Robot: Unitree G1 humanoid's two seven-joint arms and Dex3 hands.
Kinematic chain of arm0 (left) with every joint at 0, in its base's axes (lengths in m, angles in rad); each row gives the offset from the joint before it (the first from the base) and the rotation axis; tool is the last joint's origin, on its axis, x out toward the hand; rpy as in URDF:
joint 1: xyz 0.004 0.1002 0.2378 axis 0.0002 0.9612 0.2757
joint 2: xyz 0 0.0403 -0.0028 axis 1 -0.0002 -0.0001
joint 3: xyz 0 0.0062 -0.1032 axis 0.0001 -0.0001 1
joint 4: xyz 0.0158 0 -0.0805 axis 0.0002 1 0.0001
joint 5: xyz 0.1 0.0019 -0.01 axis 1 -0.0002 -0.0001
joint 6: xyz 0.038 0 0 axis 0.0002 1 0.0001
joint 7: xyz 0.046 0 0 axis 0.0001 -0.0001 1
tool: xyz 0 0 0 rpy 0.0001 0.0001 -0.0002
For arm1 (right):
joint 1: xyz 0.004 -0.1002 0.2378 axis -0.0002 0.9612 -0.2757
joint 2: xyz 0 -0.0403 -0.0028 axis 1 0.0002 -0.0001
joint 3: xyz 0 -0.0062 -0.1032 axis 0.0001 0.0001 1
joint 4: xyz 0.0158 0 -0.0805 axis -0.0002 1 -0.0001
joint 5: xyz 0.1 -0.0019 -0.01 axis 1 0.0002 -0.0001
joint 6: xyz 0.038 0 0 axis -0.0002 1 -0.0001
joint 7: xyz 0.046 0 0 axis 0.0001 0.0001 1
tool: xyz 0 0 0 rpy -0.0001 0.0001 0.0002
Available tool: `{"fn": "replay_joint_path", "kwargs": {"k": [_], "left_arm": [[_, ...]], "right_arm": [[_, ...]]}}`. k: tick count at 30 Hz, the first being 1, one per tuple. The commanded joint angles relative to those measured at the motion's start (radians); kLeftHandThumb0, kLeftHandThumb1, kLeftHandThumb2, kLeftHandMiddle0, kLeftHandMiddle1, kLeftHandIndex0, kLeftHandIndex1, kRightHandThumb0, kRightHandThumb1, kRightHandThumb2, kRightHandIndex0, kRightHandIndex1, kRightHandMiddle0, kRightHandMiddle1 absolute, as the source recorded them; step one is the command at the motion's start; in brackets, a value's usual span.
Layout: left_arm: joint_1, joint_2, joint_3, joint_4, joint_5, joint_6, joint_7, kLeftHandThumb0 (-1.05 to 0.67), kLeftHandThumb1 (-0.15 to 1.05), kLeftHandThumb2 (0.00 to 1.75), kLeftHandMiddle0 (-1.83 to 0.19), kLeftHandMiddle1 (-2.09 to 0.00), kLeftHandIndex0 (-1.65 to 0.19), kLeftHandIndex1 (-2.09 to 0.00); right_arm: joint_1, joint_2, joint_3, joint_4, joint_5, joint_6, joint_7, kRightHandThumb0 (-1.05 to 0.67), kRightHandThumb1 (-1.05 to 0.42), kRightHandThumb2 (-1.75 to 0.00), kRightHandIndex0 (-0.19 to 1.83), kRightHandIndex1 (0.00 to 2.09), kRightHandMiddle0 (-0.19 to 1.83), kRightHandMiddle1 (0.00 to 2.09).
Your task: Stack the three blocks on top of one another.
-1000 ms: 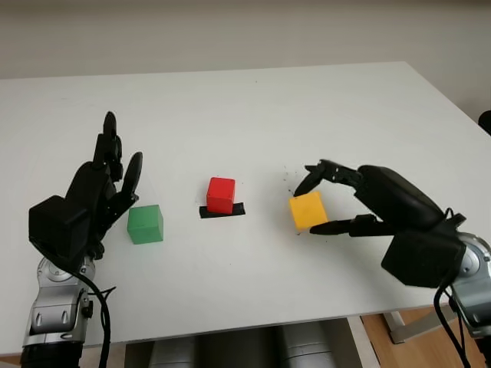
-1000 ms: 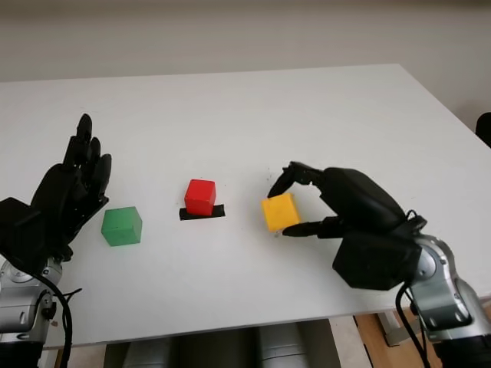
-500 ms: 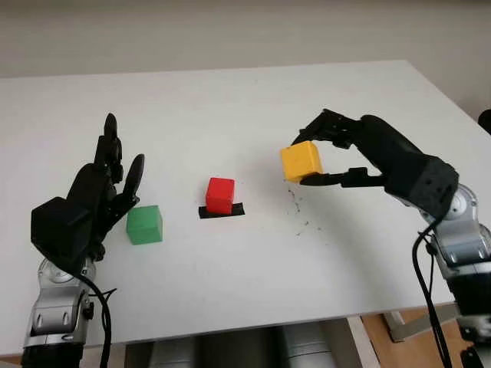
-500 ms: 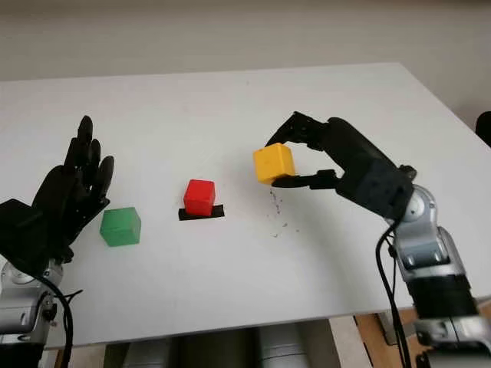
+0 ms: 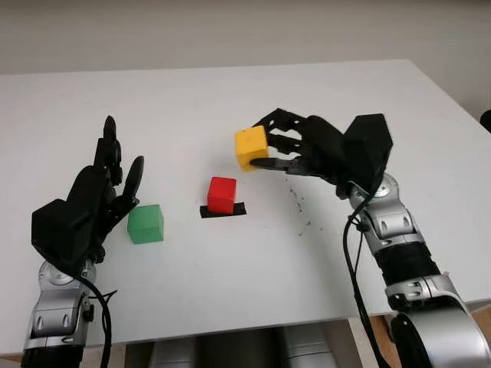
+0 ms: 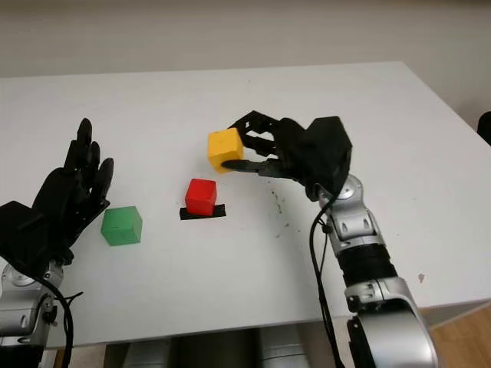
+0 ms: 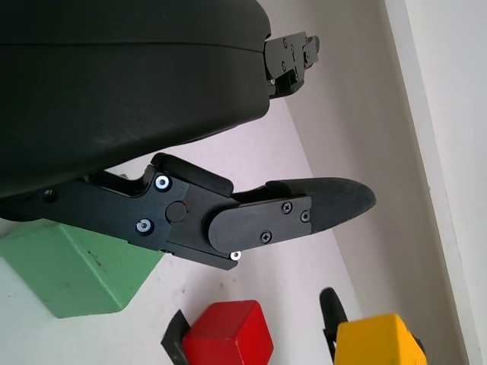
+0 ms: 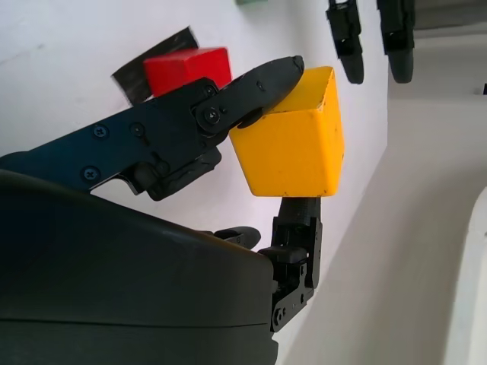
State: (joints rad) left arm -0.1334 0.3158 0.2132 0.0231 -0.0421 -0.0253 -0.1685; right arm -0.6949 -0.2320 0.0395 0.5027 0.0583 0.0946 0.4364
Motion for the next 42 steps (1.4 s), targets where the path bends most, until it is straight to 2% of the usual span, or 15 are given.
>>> {"fn": "replay_joint_path", "kwargs": {"k": [1, 7, 12, 26, 42], "left_arm": [[0.008, 0.006, 0.005, -0.017, -0.006, -0.010, 0.000, -0.68, 1.05, 0.57, 0.19, -0.01, 0.19, 0.00], [0.015, 0.011, 0.009, -0.019, -0.008, -0.018, -0.005, -0.66, 1.05, 0.57, 0.19, -0.01, 0.19, 0.00], [0.014, 0.009, 0.010, -0.023, -0.012, -0.013, -0.005, -0.67, 1.05, 0.56, 0.19, -0.01, 0.19, 0.00], [0.014, 0.013, 0.011, -0.037, -0.016, 0.007, -0.003, -0.68, 1.05, 0.56, 0.19, -0.01, 0.19, 0.00], [0.017, 0.015, 0.014, -0.037, -0.018, 0.009, -0.008, -0.69, 1.05, 0.55, 0.19, 0.00, 0.19, 0.00]], "right_arm": [[-0.036, 0.027, -0.007, 0.011, 0.018, 0.023, -0.001, -0.52, -0.95, -0.05, 0.37, 0.02, 0.41, 1.55], [-0.034, 0.077, 0.008, 0.046, 0.012, 0.029, -0.008, -0.50, -0.97, -0.06, 0.34, 0.01, 0.37, 1.51], [-0.029, 0.101, 0.021, 0.073, -0.011, 0.010, -0.032, -0.50, -0.97, -0.06, 0.31, 0.01, 0.35, 1.59], [-0.015, 0.115, 0.055, 0.146, -0.088, -0.091, -0.091, -0.53, -0.95, -0.05, 0.33, 0.03, 0.35, 1.65], [-0.035, 0.108, 0.068, 0.244, -0.127, -0.178, -0.097, -0.55, -0.94, -0.05, 0.33, 0.04, 0.37, 1.62]]}}
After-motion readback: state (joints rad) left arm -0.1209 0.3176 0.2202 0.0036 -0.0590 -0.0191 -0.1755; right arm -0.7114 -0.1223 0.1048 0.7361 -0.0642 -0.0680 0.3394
